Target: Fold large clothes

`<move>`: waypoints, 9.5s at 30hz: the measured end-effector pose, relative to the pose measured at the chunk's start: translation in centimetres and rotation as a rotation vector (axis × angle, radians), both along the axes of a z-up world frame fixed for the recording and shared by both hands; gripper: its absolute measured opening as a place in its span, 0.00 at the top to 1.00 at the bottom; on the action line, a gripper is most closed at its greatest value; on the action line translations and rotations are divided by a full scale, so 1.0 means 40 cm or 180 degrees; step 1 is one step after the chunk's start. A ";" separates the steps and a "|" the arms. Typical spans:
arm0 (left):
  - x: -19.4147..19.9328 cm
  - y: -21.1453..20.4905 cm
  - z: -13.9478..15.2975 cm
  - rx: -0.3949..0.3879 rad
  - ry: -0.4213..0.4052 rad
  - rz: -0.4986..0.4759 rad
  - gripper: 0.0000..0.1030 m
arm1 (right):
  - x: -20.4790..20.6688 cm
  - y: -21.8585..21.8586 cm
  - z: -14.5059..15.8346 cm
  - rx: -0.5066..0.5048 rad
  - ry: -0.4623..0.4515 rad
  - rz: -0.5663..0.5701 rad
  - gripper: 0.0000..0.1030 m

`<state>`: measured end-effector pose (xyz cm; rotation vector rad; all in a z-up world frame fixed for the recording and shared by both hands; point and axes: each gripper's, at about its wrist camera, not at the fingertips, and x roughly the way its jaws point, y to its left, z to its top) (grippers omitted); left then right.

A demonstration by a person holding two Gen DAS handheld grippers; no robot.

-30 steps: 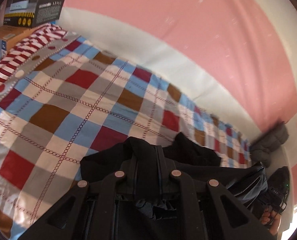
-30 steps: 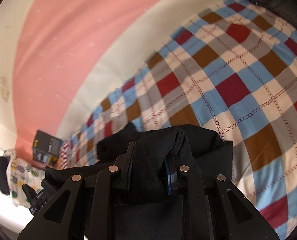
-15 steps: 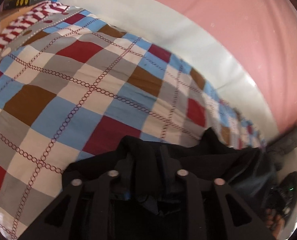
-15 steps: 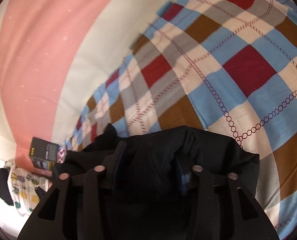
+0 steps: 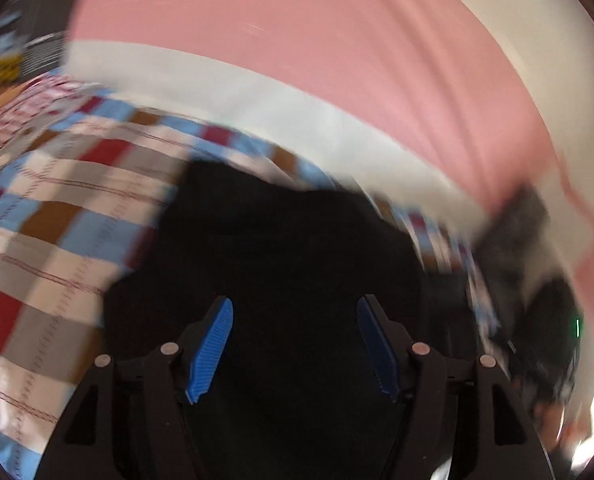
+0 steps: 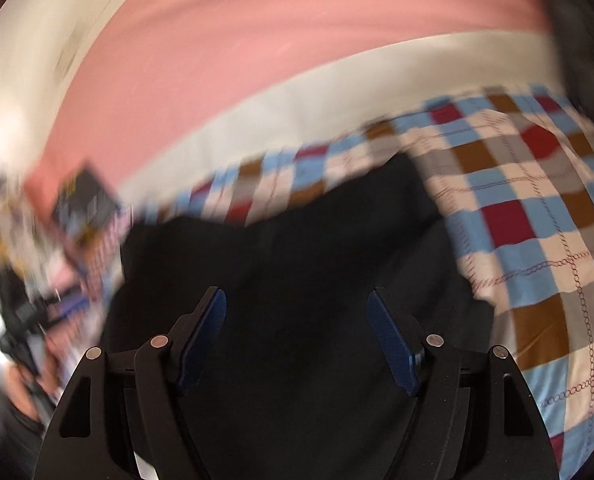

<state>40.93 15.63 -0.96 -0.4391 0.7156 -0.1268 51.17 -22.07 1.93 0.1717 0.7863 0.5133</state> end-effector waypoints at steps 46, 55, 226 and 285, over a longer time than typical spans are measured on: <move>-0.171 0.212 -0.308 -0.0538 0.0780 0.0720 0.37 | -0.073 -0.288 -0.324 0.1108 0.1288 -0.0577 0.08; -0.219 0.170 -0.165 -0.0123 0.0821 0.0593 0.74 | -0.138 -0.293 -0.235 0.1111 0.1275 -0.0638 0.54; -0.813 -0.081 -0.067 0.0420 0.0634 0.0537 0.75 | -0.629 0.279 -0.091 -0.0812 0.0632 0.0235 0.74; -0.760 -0.062 0.152 -0.0959 0.0476 -0.0440 0.76 | -0.899 0.125 -0.135 -0.0210 0.1116 0.0134 1.00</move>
